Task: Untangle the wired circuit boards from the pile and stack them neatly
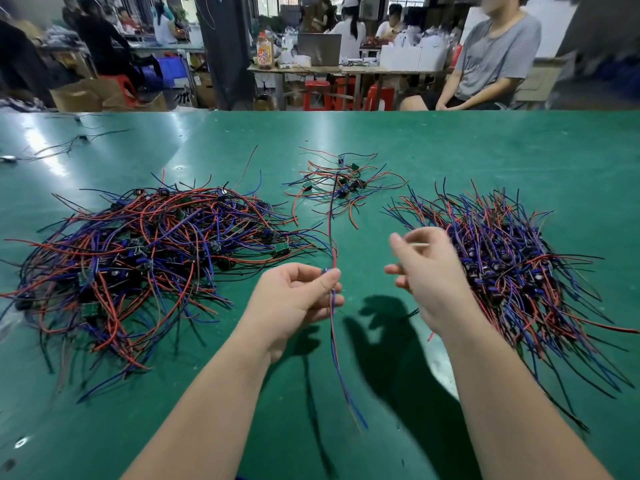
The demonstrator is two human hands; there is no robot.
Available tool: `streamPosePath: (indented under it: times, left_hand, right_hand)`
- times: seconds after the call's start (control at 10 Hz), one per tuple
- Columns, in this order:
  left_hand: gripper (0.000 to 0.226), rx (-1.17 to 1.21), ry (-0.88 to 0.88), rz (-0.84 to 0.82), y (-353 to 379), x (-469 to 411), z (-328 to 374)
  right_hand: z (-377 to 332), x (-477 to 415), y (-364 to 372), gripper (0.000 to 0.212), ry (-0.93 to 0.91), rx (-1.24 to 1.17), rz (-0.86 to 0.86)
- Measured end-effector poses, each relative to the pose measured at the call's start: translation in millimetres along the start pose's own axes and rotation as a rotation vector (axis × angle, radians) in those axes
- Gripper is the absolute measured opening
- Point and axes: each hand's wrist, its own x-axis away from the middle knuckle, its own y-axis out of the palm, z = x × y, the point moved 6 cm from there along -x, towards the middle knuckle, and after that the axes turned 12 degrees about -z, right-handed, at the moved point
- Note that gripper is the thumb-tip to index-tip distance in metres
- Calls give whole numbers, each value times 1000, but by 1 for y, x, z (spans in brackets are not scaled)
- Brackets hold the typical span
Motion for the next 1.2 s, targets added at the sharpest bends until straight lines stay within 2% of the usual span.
streamPosePath:
  times: [0.1,0.2,0.3,0.5,0.6,0.7,0.8,0.9,1.0,1.1,1.2]
  left_hand:
    - [16,20,77,71,-6,-1,3]
    - [10,-23,116,44,-3,-1,2]
    - [18,-61,140,-19,5,0,3]
    - [21,-140,174,-99,17,3,7]
    - [22,-185,159,-77,15,2,5]
    - [21,-158,136,9,6,-2,2]
    - [26,-154,143,135,-10,-5,3]
    - [29,-238,159,271,-25,-7,4]
    - [23,-404,187,373,-39,-7,8]
    - [15,-468,249,522,-63,-1,19]
    - [14,-533,244,653,-85,6,23]
  right_hand:
    - [3,12,40,10,-69,46,-311]
    - [1,23,56,15,-152,95,-293]
    - [-1,22,46,12,-164,131,-150]
    - [-9,20,34,10,-184,128,-141]
    - [-31,21,15,18,-257,168,-35]
    - [-64,26,-38,17,-352,408,231]
    - [-80,34,-94,18,-297,776,450]
    - [-53,30,-135,19,11,1040,449]
    - [-16,28,-144,18,257,1140,212]
    - [-8,25,-142,12,254,1229,42]
    - [-35,29,-140,18,146,1191,-20]
